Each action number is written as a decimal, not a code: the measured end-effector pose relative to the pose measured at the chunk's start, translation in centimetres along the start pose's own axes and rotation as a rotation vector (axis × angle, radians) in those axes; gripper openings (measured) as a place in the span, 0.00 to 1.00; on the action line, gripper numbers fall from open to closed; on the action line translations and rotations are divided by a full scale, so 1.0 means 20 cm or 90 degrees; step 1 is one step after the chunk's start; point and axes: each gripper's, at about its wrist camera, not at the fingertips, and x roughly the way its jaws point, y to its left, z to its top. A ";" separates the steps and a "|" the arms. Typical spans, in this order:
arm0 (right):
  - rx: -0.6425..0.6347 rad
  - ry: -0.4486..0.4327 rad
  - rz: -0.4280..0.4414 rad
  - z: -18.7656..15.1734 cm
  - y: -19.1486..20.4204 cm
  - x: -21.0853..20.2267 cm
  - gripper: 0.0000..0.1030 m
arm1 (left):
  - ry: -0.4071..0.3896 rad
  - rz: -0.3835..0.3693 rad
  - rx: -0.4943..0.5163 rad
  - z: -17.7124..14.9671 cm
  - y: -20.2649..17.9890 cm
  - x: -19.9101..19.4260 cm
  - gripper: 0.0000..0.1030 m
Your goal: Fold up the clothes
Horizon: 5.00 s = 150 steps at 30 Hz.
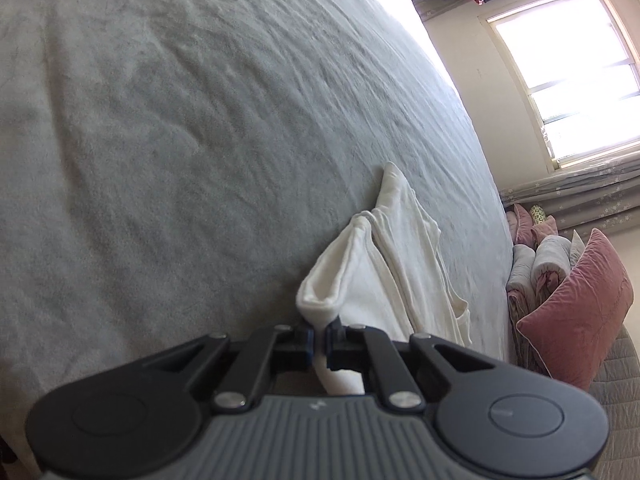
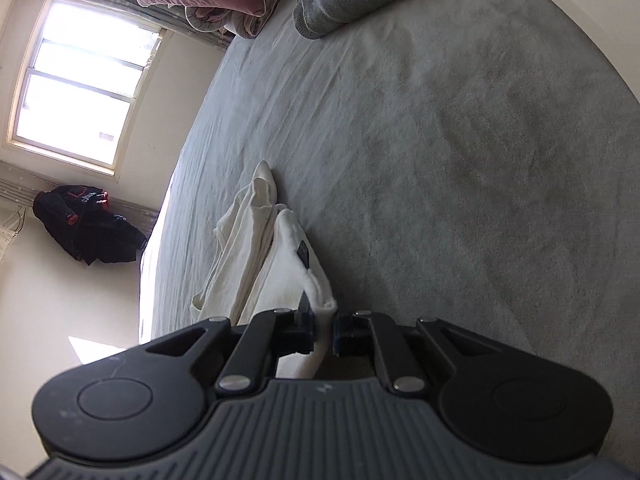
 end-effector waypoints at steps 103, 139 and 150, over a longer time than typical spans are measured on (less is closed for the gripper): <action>0.005 0.238 0.281 0.39 0.20 0.35 0.12 | 0.271 -0.345 -0.007 0.40 -0.03 0.24 0.08; -0.101 0.103 0.180 0.66 0.17 0.53 0.40 | 0.047 -0.171 0.255 0.73 -0.37 0.70 0.42; -0.383 0.077 0.085 0.46 0.36 0.64 0.40 | 0.011 -0.108 0.461 0.55 -0.54 0.80 0.38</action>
